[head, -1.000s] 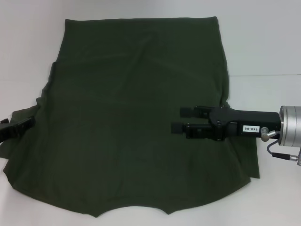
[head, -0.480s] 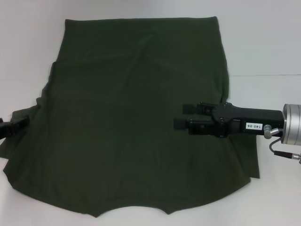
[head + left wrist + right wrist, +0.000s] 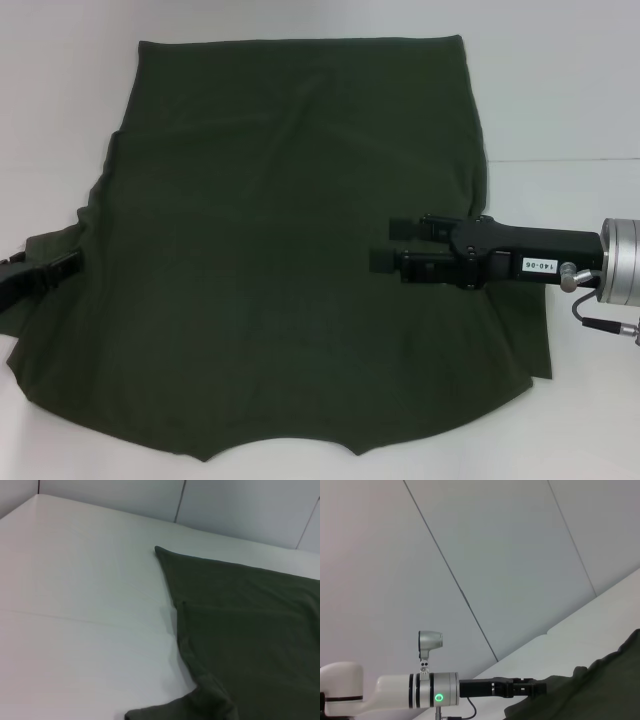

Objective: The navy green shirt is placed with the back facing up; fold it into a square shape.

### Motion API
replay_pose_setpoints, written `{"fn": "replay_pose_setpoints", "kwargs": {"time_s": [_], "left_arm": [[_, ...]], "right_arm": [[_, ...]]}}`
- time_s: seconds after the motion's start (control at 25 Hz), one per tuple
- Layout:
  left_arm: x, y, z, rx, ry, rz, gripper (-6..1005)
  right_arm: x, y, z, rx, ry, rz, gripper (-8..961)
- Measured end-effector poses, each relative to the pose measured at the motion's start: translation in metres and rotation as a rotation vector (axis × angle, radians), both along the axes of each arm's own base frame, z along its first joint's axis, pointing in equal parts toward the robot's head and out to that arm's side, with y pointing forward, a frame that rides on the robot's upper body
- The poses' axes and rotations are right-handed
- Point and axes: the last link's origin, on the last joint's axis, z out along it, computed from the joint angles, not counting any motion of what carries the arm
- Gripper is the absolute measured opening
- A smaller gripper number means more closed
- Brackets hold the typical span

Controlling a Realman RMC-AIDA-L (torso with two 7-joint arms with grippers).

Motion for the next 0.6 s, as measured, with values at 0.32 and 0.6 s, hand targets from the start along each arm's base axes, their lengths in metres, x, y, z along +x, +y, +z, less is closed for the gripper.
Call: {"fn": "replay_pose_setpoints", "kwargs": {"time_s": [0.32, 0.6], "left_arm": [[0.0004, 0.0004, 0.0005, 0.001, 0.0, -0.002, 874], [-0.0077, -0.0013, 0.0041, 0.022, 0.021, 0.04, 874]], "right_arm": [[0.0003, 0.0007, 0.0008, 0.004, -0.002, -0.001, 881], [0.0021, -0.0002, 0.0006, 0.005, -0.002, -0.008, 881]]}}
